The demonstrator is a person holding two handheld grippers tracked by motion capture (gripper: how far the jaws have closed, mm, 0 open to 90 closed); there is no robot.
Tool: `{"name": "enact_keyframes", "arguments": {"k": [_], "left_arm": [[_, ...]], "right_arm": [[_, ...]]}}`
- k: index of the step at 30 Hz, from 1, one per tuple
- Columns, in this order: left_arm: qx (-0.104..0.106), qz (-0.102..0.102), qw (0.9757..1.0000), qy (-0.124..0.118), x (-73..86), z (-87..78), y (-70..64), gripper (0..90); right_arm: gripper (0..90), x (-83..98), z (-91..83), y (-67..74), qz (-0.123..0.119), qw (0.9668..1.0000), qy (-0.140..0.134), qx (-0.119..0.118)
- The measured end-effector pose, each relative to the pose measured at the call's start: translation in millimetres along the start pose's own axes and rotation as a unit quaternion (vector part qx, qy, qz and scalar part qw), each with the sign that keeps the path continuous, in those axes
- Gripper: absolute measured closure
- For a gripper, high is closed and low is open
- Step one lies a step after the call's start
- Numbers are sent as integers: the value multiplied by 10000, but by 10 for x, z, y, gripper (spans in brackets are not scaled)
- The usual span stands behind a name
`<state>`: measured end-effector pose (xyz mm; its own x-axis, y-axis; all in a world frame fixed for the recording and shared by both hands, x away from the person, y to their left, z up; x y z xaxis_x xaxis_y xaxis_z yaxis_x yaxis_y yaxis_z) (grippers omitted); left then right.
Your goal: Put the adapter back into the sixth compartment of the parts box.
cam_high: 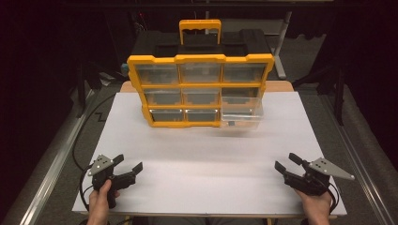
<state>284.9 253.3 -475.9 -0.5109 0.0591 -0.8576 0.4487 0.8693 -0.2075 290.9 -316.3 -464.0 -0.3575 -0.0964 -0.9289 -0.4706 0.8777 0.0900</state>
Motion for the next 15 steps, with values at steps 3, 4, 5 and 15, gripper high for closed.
{"name": "enact_keyframes", "arguments": {"k": [3,4,5,15], "left_arm": [[15,21,10000,11,-1,2,-7,153],[19,21,10000,11,-1,3,-9,154],[24,24,10000,12,-1,4,-11,153],[30,33,10000,20,-2,7,-6,154]], "right_arm": [[312,77,-57,-21,20,10000,-70,38],[308,107,-81,-30,62,9999,-119,65],[305,113,-92,-33,77,9999,-129,74],[306,120,-107,-43,156,9997,-144,120]]}}
Point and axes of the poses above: each handheld gripper's, and its own axes: z roughly forward along the jaws, x roughly out of its underside, y roughly to its left, the point moved 2 cm from there along z, roughly forward along the jaws, and after that the axes turned 1 degree about x, right-handed, at the moved point
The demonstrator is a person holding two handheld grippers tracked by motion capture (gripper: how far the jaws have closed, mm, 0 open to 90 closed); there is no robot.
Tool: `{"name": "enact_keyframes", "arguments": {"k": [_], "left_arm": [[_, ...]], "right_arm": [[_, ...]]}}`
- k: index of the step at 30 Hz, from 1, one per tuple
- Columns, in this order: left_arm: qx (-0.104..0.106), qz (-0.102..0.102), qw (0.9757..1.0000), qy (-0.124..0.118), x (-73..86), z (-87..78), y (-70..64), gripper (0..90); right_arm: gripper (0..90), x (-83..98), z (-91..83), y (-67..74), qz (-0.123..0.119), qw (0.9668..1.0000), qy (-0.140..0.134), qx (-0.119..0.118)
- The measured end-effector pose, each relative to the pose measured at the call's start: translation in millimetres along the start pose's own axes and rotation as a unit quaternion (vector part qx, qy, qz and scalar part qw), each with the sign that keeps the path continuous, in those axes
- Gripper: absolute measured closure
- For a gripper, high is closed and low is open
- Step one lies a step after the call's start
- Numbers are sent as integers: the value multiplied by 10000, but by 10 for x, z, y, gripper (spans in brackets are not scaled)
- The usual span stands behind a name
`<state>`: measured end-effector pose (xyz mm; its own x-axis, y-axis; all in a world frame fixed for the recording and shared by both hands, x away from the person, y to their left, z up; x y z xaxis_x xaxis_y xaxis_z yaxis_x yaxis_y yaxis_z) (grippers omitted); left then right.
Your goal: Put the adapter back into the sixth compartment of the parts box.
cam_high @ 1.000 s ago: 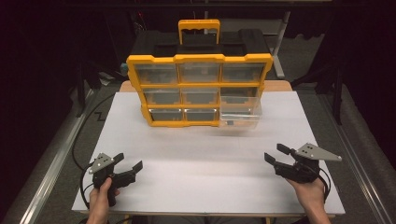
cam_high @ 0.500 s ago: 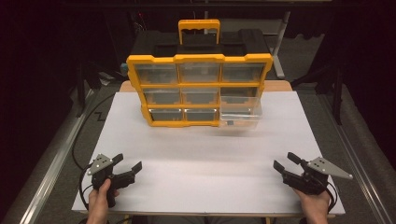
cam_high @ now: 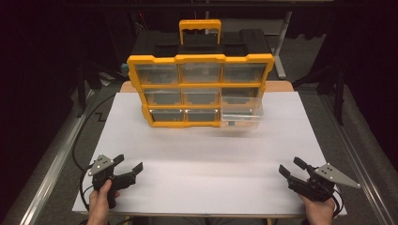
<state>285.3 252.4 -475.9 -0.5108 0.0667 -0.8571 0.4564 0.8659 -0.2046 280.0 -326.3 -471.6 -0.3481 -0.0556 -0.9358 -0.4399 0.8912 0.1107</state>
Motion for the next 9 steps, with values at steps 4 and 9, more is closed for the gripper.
{"name": "enact_keyframes", "arguments": {"k": [4,9], "left_arm": [[0,0,10000,0,-1,3,-3,154],[-1,2,10000,1,-2,7,-1,154]], "right_arm": [[305,1,-3,-13,69,10000,-34,-13],[305,1,-1,-11,64,10000,3,-11]]}}
Point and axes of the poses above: each handheld gripper's, and its own axes: z roughly forward along the jaws, x roughly out of its underside, y roughly to its left, the point moved 2 cm from there along z, roughly forward along the jaws, and after that the axes turned 1 degree about x, right-handed, at the moved point
